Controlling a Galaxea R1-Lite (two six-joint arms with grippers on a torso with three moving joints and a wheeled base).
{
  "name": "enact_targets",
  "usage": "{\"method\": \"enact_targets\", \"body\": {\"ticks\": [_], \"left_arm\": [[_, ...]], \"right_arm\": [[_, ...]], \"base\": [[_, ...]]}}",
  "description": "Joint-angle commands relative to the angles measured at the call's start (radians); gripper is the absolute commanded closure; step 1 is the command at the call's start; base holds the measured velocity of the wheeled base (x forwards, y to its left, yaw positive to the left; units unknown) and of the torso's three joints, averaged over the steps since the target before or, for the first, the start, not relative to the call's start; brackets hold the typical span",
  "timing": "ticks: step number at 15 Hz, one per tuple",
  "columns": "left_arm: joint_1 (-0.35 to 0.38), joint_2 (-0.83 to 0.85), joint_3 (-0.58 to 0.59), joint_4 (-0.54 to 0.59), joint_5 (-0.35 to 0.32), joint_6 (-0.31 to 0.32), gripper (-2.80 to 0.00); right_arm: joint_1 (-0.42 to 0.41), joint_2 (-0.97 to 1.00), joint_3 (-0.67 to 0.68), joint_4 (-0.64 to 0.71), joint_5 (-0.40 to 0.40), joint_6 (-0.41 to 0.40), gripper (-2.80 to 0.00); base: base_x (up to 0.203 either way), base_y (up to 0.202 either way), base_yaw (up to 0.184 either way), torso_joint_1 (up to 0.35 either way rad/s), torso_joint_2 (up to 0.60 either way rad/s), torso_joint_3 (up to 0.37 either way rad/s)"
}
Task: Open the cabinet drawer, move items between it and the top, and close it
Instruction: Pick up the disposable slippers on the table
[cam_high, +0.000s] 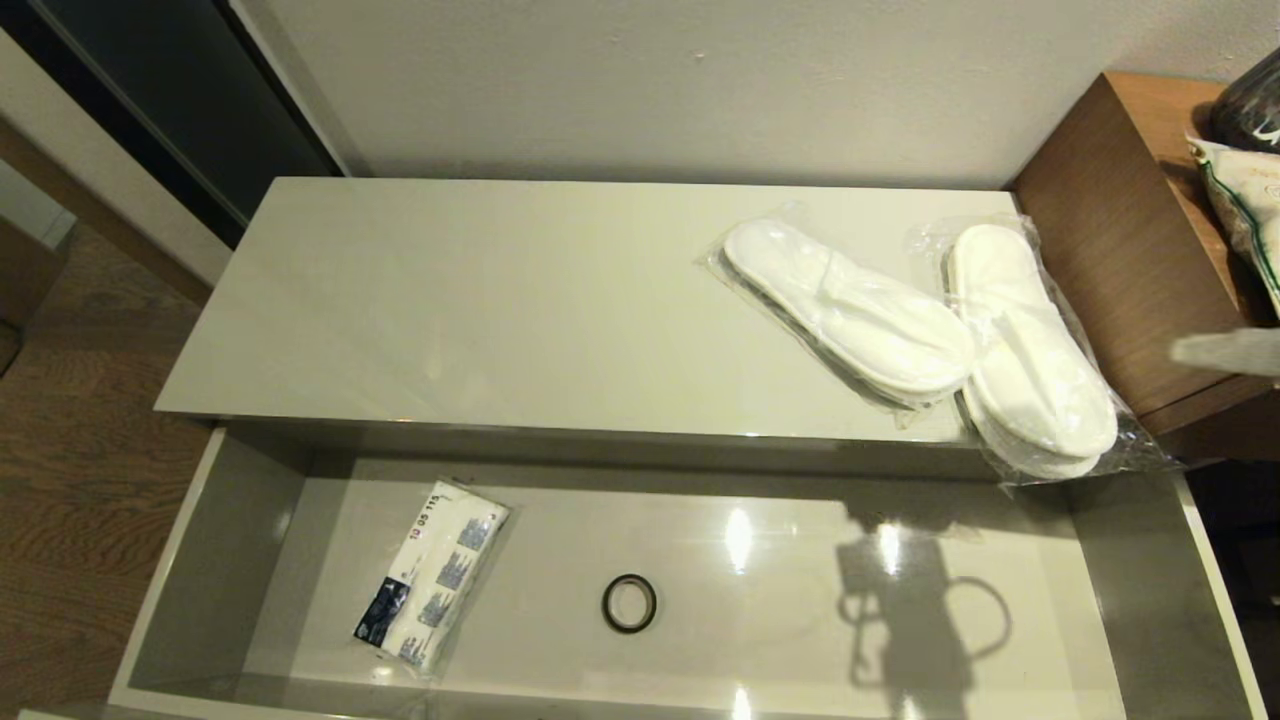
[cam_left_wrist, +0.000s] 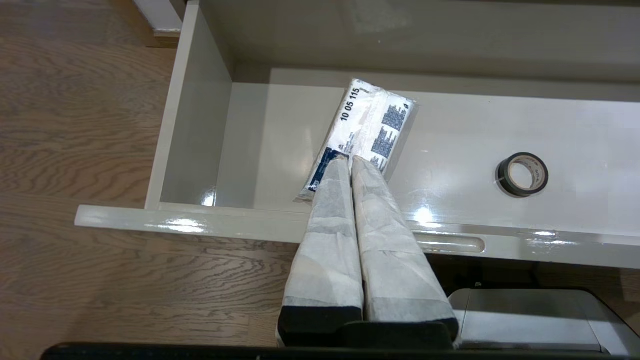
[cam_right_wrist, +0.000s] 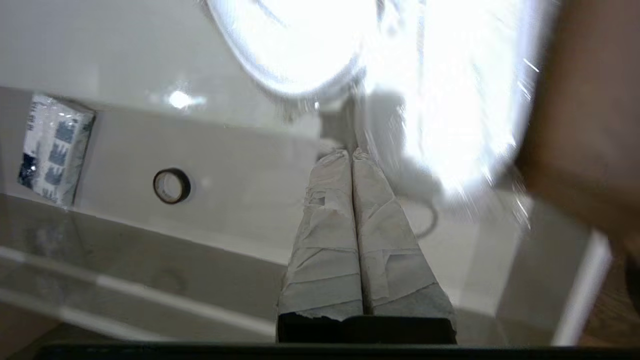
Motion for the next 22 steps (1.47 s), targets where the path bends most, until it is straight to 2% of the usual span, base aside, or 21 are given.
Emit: {"method": "enact_targets", "body": {"ticks": [1,3,5,6,8,11,14,16,17,22], "left_arm": [[-0.001,0.001,0.0,0.0,0.0,0.0,0.0],[-0.001,0.003,0.0,0.0,0.0,0.0,0.0],[-0.001,0.002,0.0,0.0,0.0,0.0,0.0],[-0.001,0.001,0.0,0.0,0.0,0.0,0.0],[-0.001,0.002,0.0,0.0,0.0,0.0,0.0],[-0.001,0.001,0.0,0.0,0.0,0.0,0.0],[-0.001,0.001,0.0,0.0,0.0,0.0,0.0],[0.0,0.001,0.0,0.0,0.0,0.0,0.0],[-0.001,0.003,0.0,0.0,0.0,0.0,0.0],[-0.001,0.001,-0.001,0.0,0.0,0.0,0.0]], "right_arm": [[0.063,0.332,-0.075,-0.074,-0.011,0.004,0.0],[0.119,0.484,-0.128,-0.201,-0.044,0.023,0.0],[0.161,0.586,-0.139,-0.378,-0.111,0.11,0.0],[0.169,0.603,-0.13,-0.43,-0.137,0.157,0.0],[0.171,0.596,-0.085,-0.519,-0.146,0.16,0.0],[0.193,0.576,-0.077,-0.539,-0.19,0.138,0.0],[0.2,0.531,-0.074,-0.513,-0.197,0.126,0.0],[0.2,0.502,-0.074,-0.464,-0.196,0.089,0.0],[0.2,0.501,-0.075,-0.462,-0.197,0.074,-2.8],[0.2,0.473,-0.073,-0.431,-0.195,0.072,-2.8]], "base": [[0.0,0.0,0.0,0.0,0.0,0.0],[0.0,0.0,0.0,0.0,0.0,0.0],[0.0,0.0,0.0,0.0,0.0,0.0],[0.0,0.0,0.0,0.0,0.0,0.0],[0.0,0.0,0.0,0.0,0.0,0.0],[0.0,0.0,0.0,0.0,0.0,0.0],[0.0,0.0,0.0,0.0,0.0,0.0],[0.0,0.0,0.0,0.0,0.0,0.0],[0.0,0.0,0.0,0.0,0.0,0.0],[0.0,0.0,0.0,0.0,0.0,0.0]]}}
